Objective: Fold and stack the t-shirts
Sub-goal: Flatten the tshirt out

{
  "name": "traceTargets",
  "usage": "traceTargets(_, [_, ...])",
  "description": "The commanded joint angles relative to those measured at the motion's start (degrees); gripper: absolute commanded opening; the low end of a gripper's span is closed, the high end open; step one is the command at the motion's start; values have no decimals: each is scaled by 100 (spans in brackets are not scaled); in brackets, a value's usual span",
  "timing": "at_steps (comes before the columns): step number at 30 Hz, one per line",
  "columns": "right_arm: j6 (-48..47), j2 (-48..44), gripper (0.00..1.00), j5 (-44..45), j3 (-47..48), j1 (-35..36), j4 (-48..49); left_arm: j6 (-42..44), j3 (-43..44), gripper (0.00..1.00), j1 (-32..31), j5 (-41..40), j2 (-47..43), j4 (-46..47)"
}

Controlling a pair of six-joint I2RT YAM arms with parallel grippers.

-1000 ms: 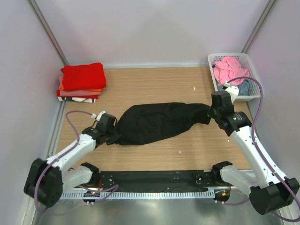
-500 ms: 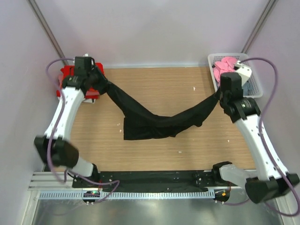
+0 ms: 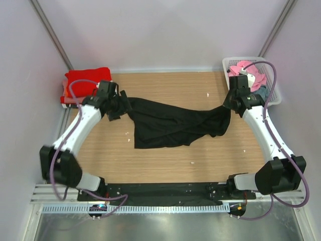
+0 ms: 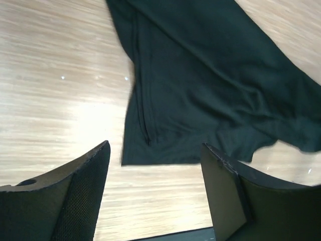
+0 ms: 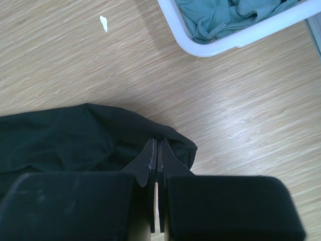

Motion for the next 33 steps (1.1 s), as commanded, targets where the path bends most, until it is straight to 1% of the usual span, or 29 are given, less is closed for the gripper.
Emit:
traceTargets(1, [-81,-139,1,-133,-110,-8,240,-108,-1139,72,-326,-623,-977,485])
traceTargets(2, [-81,-139,1,-151,-180,-17,275,-188,-1396,71,-466,-536,-1223,601])
traceTargets(3, [-72,-139,1,-160,-215,-17,293,-258,-1608,69,-511,-448,-1295,732])
traceTargets(4, [-63,-148,1,-168,-242,-17,311,-328,-1810,66,-555,-273,-1365,1055])
traceTargets(5, [-54,-156,1,-186,-303,-26,328,-425,-2169,64,-651,-184,-1427,1215])
traceTargets(6, [-54,-174,1,-212,-338,-26,337,-461,-2294,61,-713,-131,-1436,1347])
traceTargets(7, [-45,-209,1,-265,-373,-17,346,-478,-2408,60,-783,-113,-1427,1610])
traceTargets(9, [-28,-244,1,-396,-470,-17,407,-461,-2584,59,-985,-35,-1262,1849])
traceTargets(13, [-37,-323,1,-476,-602,-17,434,-549,-2568,58,-1354,-95,-787,2174])
traceTargets(19, [-81,-437,1,-555,-778,-26,451,-707,-2436,55,-1688,-315,-241,2403])
traceTargets(22, [-98,-473,1,-581,-822,-17,469,-751,-2418,55,-1777,-359,-74,2412])
traceTargets(23, [-89,-464,1,-599,-839,-17,486,-751,-2410,55,-1786,-559,5,2412])
traceTargets(26, [-89,-464,1,-643,-848,-17,521,-768,-2392,53,-1812,-614,128,2447])
traceTargets(33, [-98,-473,1,-705,-875,-17,548,-725,-2173,50,-1865,-834,278,2377])
